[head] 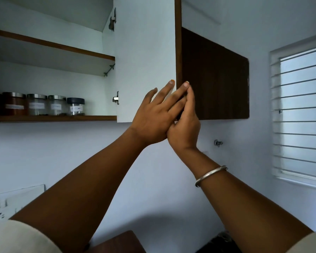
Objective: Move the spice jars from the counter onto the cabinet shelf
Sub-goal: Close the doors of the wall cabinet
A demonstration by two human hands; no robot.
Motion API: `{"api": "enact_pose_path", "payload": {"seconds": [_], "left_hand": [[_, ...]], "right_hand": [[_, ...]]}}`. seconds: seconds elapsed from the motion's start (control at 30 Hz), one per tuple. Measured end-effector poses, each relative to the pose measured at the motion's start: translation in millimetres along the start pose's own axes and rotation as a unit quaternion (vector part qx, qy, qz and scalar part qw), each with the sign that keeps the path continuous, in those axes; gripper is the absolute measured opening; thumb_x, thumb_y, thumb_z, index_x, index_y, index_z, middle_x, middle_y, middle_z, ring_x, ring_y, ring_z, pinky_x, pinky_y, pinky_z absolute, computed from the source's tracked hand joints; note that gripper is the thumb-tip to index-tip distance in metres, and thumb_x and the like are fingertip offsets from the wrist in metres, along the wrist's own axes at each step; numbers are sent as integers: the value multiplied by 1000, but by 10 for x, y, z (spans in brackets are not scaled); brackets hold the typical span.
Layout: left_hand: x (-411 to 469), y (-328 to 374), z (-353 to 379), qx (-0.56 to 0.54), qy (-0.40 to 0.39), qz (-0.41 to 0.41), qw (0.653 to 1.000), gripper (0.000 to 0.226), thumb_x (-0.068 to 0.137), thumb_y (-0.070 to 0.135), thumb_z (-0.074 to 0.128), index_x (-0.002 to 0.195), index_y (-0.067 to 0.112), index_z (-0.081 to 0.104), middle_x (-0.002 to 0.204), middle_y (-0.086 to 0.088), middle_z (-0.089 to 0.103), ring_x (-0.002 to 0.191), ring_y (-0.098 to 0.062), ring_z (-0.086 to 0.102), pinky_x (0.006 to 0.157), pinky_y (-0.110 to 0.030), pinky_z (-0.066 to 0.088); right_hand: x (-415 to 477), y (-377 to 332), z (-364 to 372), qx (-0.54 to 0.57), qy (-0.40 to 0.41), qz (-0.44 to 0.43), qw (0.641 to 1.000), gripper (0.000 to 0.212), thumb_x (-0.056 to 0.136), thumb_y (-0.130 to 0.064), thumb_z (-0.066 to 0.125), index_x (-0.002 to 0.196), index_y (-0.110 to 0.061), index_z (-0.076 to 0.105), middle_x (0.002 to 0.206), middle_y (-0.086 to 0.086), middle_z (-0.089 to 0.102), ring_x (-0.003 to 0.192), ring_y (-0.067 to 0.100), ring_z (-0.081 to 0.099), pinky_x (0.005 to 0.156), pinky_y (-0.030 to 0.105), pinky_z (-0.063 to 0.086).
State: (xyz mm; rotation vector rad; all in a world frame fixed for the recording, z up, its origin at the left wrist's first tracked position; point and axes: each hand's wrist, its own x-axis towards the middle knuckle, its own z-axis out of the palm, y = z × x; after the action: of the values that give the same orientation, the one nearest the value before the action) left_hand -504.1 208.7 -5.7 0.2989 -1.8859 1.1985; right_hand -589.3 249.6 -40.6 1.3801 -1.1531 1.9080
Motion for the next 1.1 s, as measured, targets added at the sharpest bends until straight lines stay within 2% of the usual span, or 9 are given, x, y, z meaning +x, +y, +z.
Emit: {"api": "enact_pose_path", "payload": {"seconds": [0.1,0.27,0.33,0.5,0.67,0.73,0.83,0.97,1.1], "left_hand": [[-137,-130,-113,15,15,-6,1000,56,85,36,57,134,10,47,147,-13,40,133,-41,39,99,-50,41],[-426,-384,-314,42,55,-9,998,39,92,23,52,127,5,55,141,-16,47,125,-45,47,89,-49,48],[-557,-486,-394,43,60,-11,997,38,93,20,52,127,2,56,141,-19,46,126,-46,45,92,-49,49],[-954,-806,-590,44,63,-32,997,40,94,14,53,129,-6,50,140,-27,43,130,-44,41,103,-49,42],[-1408,-1265,-813,69,39,-39,996,49,93,11,56,133,-10,38,140,-31,40,134,-40,38,111,-44,35],[-1606,-1470,-880,77,9,-45,996,51,94,13,55,135,-9,35,141,-30,39,135,-38,37,111,-44,36],[-1930,-1794,-970,92,-27,-65,993,53,94,16,54,137,-8,34,142,-28,39,136,-36,37,110,-45,38],[-2281,-2173,-1039,105,-61,-91,988,60,89,16,60,138,-7,35,143,-26,40,135,-33,37,112,-40,32],[-2577,-2498,-1008,86,-87,-121,985,65,91,23,49,142,-6,20,149,-24,29,140,-31,28,112,-40,32]], "right_hand": [[-103,-112,162,36,14,-37,999,71,86,-17,61,147,-14,24,143,4,48,122,19,55,92,32,54],[-280,-378,502,86,19,-60,994,65,89,-29,48,147,-14,22,141,5,50,120,18,57,90,31,55],[-345,-492,647,107,20,-69,992,63,91,-30,45,147,-15,20,142,5,48,122,17,56,91,32,54],[-475,-801,1031,158,-9,-131,979,64,92,-7,51,146,-12,17,149,0,34,138,16,38,108,34,40],[-644,-1222,1525,183,-27,-171,968,53,96,-14,38,145,-5,19,150,16,32,142,26,29,113,44,33],[-724,-1367,1754,167,-24,-168,971,53,96,-14,38,145,-6,19,151,17,31,142,27,27,113,46,32],[-872,-1578,2127,126,-28,-179,975,63,92,-7,52,144,-10,16,152,16,30,142,29,26,112,48,32],[-1009,-1770,2600,56,-47,-197,978,73,87,-13,61,144,-10,16,151,16,31,141,30,27,112,46,30],[-1118,-1876,3082,7,-65,-195,979,76,85,-16,66,144,-7,19,151,14,32,141,28,26,113,44,27]]}}
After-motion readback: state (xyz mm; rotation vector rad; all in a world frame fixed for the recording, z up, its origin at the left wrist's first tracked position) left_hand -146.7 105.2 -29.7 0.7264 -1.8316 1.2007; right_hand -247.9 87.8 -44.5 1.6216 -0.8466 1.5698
